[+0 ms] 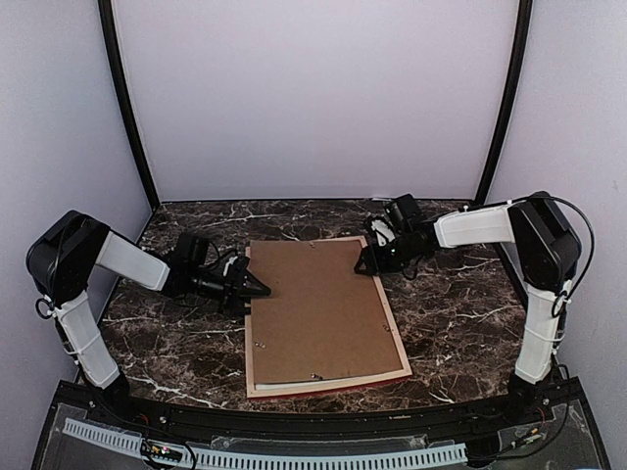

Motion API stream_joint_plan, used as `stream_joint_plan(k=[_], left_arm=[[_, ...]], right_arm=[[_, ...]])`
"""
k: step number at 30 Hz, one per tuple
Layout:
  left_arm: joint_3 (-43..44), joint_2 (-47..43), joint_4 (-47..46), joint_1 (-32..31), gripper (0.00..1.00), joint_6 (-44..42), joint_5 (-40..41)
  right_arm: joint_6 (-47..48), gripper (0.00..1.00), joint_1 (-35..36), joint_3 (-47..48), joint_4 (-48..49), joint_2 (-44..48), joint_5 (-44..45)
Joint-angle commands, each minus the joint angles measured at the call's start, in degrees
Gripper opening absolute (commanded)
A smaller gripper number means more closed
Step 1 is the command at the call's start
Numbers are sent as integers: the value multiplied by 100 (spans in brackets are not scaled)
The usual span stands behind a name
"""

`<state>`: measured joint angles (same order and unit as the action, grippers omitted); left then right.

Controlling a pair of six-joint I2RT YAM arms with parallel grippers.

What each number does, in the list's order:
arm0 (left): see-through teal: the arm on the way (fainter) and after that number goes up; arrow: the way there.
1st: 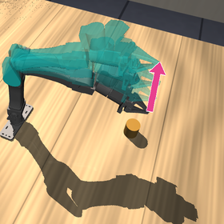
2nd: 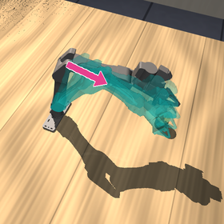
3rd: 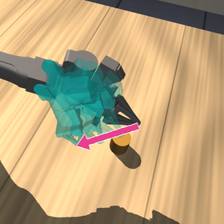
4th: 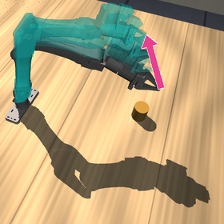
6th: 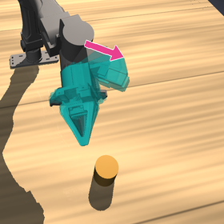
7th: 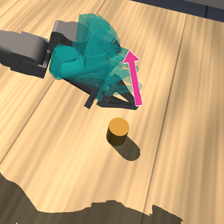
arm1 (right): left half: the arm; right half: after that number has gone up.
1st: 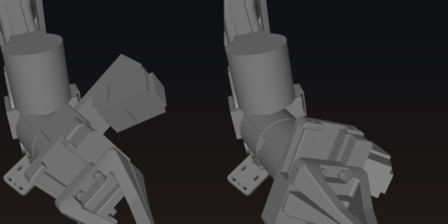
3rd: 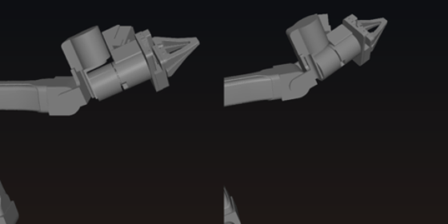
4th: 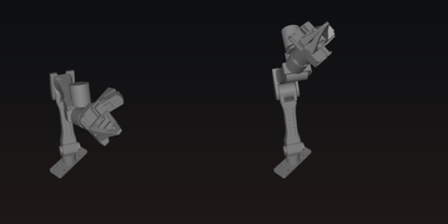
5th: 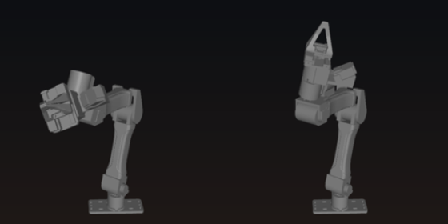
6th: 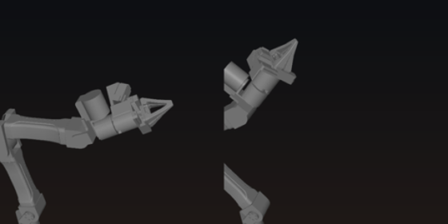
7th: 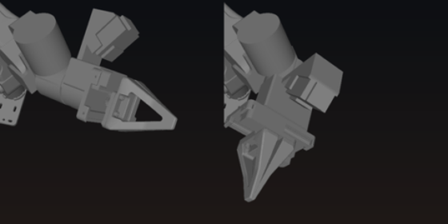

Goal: Put the photo into the frame
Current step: Place the backboard on the frame body, then press the backboard against the frame body.

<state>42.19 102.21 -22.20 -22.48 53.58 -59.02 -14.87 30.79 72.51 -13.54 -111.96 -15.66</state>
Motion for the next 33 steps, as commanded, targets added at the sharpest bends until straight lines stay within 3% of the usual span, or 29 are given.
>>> stream_joint_plan(k=[1,23,33], left_arm=[[95,-44,-233,-72,55,-14,-106],[92,52,-257,-89,57,-1,-21],[351,11,486,-178,71,-445,259]], right_arm=[[39,57,149,-23,-58,-65,-226],[-251,56,182,-290,-74,780,-143],[-415,56,190,-781,33,1101,-115]])
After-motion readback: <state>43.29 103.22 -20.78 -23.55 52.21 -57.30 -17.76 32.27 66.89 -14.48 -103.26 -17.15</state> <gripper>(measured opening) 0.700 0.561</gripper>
